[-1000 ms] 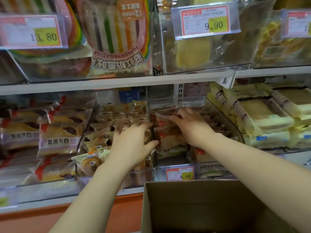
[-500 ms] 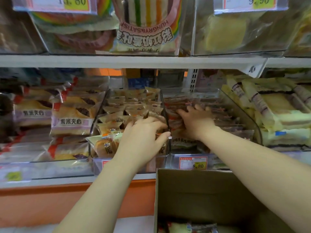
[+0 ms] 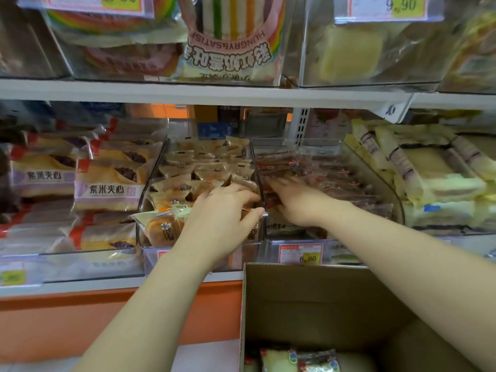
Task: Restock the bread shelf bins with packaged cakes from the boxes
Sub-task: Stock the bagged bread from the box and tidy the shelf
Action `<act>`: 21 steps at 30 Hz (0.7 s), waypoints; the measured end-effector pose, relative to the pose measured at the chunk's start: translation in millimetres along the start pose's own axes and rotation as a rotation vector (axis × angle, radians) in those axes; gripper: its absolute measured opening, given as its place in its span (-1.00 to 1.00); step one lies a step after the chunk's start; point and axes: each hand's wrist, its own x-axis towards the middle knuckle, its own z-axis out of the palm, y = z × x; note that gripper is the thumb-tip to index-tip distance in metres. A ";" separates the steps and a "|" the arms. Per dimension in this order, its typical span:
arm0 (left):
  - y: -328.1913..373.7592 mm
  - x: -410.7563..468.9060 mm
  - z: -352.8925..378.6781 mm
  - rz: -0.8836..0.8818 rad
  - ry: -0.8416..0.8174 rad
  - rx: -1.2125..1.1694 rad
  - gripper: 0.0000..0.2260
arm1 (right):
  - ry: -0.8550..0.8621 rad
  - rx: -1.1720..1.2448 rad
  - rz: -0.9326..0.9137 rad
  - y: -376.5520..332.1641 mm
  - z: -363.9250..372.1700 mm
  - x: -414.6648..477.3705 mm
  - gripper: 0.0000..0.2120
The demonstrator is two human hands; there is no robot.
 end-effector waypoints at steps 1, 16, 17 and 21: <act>0.6 -0.6 -0.4 -0.003 0.000 -0.006 -0.68 | -0.003 0.004 -0.010 -0.7 5.9 5.7 -0.34; 0.4 -1.9 -1.3 0.007 -0.003 -0.001 -0.67 | 0.318 0.348 -0.013 10.3 -12.5 -18.4 -0.54; 0.5 -1.5 -1.2 0.009 0.000 0.000 -0.67 | 0.310 0.360 0.002 9.9 -15.8 -27.1 -0.60; 1.7 0.2 -0.2 0.007 0.001 0.011 -0.67 | -0.154 0.328 0.066 -2.4 -6.0 -40.5 -0.57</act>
